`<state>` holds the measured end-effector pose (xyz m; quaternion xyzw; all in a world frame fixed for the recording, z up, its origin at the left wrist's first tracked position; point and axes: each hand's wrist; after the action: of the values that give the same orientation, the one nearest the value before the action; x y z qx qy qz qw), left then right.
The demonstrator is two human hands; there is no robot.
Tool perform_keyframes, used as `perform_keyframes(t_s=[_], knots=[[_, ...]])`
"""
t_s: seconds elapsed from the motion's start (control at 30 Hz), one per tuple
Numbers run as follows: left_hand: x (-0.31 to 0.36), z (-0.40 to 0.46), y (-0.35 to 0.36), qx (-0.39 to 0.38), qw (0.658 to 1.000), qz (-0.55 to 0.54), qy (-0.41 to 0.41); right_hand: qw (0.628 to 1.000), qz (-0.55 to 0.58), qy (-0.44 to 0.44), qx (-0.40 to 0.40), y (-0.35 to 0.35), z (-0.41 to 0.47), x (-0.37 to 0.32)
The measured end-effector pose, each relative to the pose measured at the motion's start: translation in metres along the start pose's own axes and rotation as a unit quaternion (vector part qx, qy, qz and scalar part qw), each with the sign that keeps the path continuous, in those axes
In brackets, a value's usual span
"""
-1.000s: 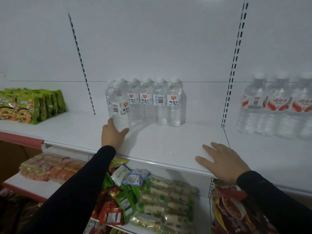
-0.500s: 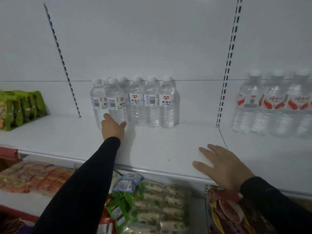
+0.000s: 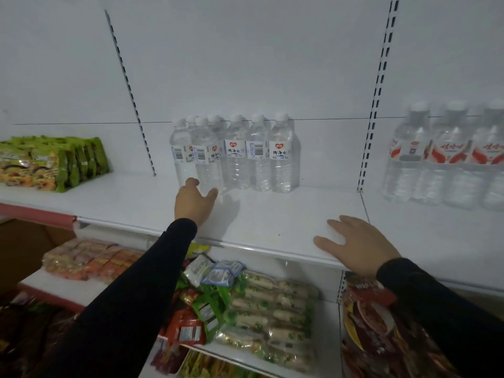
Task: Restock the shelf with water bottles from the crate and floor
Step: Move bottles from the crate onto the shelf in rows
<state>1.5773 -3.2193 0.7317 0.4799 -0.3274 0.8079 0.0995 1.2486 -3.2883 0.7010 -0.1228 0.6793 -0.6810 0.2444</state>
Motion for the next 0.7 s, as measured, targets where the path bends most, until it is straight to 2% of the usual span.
perform_keyframes(t_s=[0.13,0.23,0.3,0.37,0.43,0.5,0.6,0.7], knots=[[0.012,-0.07,-0.016,0.002,0.998,-0.025,0.057,0.994,0.035,-0.021,0.103,-0.004,-0.014,-0.002],[0.006,-0.132,-0.017,-0.003,0.996,-0.045,0.076,0.97,0.037,-0.095,0.219,0.004,-0.044,0.001],[-0.007,-0.176,-0.01,-0.035,0.995,-0.035,0.089,0.939,0.037,-0.161,0.301,0.023,-0.076,0.01],[-0.028,-0.22,0.002,-0.088,0.99,0.005,0.105,0.919,0.039,-0.202,0.335,0.054,-0.112,0.024],[-0.056,-0.265,0.019,-0.162,0.979,0.067,0.103,0.932,0.054,-0.211,0.289,0.096,-0.149,0.042],[-0.08,-0.308,0.036,-0.242,0.963,0.105,0.064,0.96,0.069,-0.186,0.199,0.141,-0.185,0.06],[-0.117,-0.366,0.064,-0.363,0.922,0.135,0.004,0.994,0.038,-0.107,0.004,0.207,-0.231,0.085],[-0.152,-0.409,0.095,-0.454,0.877,0.151,-0.049,0.982,0.054,-0.026,-0.179,0.258,-0.262,0.107]])
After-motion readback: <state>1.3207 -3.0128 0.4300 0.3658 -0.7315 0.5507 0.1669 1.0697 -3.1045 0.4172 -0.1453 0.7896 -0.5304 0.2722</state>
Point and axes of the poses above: each hand's wrist, its own z-axis towards the middle knuckle, its own y-axis out of the palm, x = y × z, and after that the axes turned 11 degrees about -z, right-handed
